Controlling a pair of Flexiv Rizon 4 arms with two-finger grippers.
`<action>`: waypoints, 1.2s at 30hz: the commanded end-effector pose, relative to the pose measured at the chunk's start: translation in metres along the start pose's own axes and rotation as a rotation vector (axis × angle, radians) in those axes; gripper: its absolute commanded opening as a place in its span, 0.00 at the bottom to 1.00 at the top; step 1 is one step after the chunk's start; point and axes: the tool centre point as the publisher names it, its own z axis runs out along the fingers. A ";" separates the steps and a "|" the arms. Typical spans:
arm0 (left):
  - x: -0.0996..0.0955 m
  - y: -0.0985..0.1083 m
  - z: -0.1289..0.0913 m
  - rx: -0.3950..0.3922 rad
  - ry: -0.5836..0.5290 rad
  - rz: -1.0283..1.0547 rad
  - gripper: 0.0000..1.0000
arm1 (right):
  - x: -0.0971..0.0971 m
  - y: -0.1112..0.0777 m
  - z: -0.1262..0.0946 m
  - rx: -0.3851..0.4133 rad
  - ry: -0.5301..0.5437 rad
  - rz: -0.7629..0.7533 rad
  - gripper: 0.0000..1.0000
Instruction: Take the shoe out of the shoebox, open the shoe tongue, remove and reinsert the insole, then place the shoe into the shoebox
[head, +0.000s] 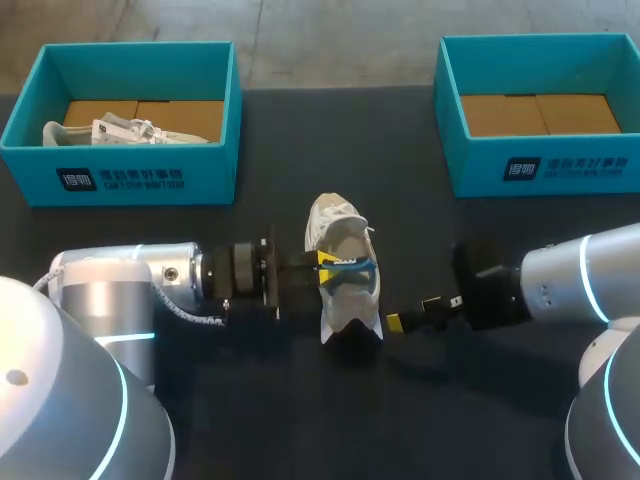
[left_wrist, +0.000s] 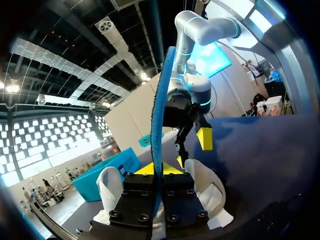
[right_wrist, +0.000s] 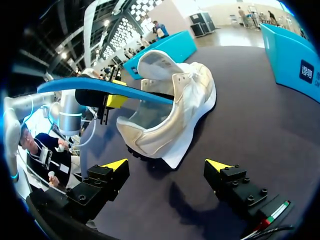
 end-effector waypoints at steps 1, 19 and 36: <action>-0.002 0.007 0.002 -0.011 0.014 0.002 0.00 | 0.000 -0.002 0.000 -0.004 0.003 0.002 1.00; -0.003 0.022 -0.002 -0.100 0.027 -0.004 0.35 | -0.001 -0.006 0.003 -0.007 0.011 0.010 1.00; -0.001 -0.012 0.004 -0.007 0.054 0.007 0.32 | 0.000 -0.006 0.004 -0.012 0.011 0.017 1.00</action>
